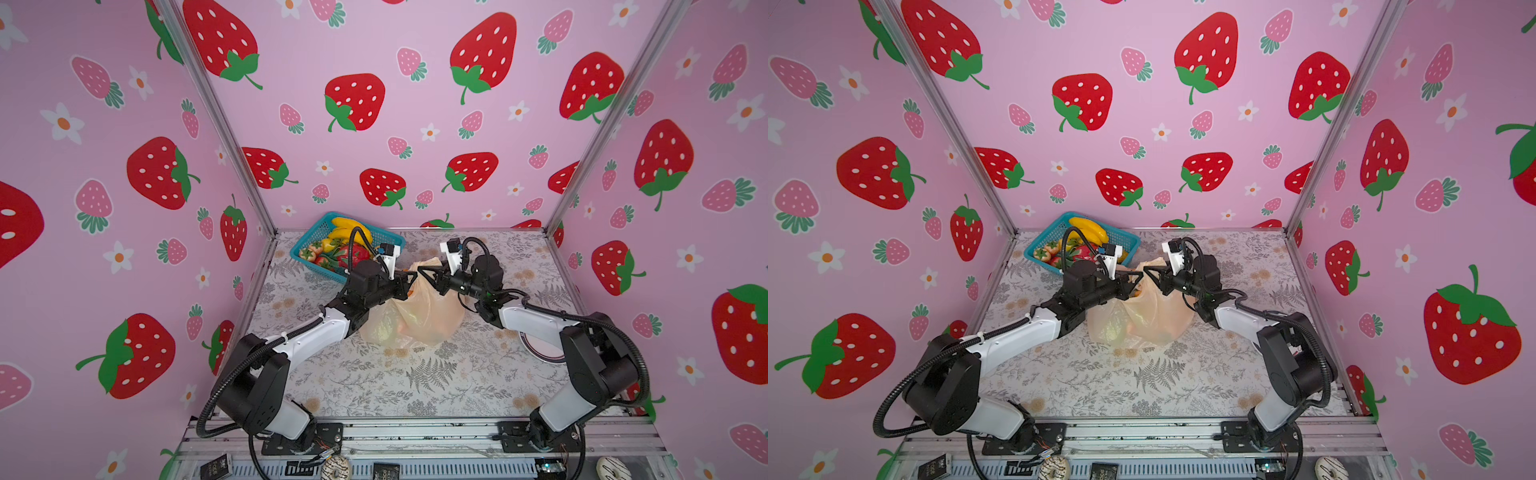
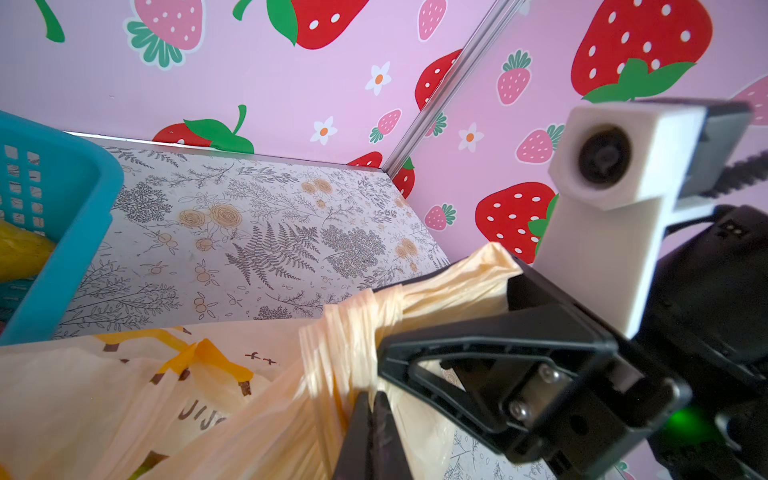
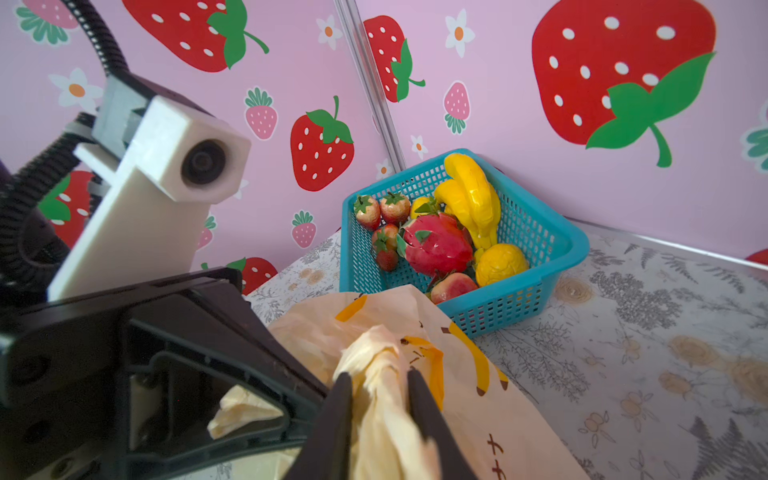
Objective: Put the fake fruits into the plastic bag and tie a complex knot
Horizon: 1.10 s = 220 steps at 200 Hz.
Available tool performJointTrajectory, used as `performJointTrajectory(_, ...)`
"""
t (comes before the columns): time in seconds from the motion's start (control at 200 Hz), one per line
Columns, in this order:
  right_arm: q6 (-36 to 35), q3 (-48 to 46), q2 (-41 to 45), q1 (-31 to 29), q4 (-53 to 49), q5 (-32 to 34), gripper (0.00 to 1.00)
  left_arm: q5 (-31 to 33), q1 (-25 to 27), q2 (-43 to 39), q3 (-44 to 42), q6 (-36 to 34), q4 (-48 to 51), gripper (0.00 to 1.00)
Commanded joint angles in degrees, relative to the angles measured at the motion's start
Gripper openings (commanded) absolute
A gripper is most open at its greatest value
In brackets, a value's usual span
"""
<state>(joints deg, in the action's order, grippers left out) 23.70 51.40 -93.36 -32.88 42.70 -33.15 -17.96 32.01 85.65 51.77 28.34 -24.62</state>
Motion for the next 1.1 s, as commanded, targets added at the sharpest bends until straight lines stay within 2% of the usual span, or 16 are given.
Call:
performJointTrajectory(0.0,0.2,1.6,-0.2,0.0,2.1,-0.6,0.09,0.5,0.4,0.0,-1.6,-0.9,-0.4,0.00)
performJointTrajectory(0.08,-1.3,1.6,0.3,0.0,1.5,-0.7,0.00,0.4,0.4,-0.8,-2.5,-1.8,-0.3,0.04)
performJointTrajectory(0.2,-5.6,1.9,1.6,0.1,-0.3,-0.7,0.00,-0.3,0.5,-2.5,-3.6,-3.2,1.0,0.20)
performJointTrajectory(0.325,-11.8,2.6,2.9,0.2,-3.6,-0.5,0.00,-2.0,0.4,-5.3,-4.1,-6.0,5.1,0.29)
performJointTrajectory(0.52,-19.9,2.4,5.5,0.2,-6.8,-2.1,0.00,-4.1,-0.8,-13.1,-4.8,-11.6,10.8,0.37)
performJointTrajectory(0.625,-22.3,1.9,6.8,0.3,-6.9,-4.2,0.00,-4.1,-2.4,-16.6,-4.4,-15.8,13.9,0.51)
performJointTrajectory(0.695,-23.2,1.6,7.2,0.3,-6.7,-5.5,0.00,-4.7,-3.5,-17.7,-2.7,-19.0,16.8,0.57)
performJointTrajectory(0.895,-21.9,1.1,7.7,0.2,-4.4,-6.8,0.00,-8.8,-4.2,-13.6,6.3,-32.9,28.5,0.65)
performJointTrajectory(1.096,-20.6,0.8,7.7,0.2,-3.8,-7.0,0.00,-10.4,-4.2,-6.2,15.0,-42.6,36.1,0.73)
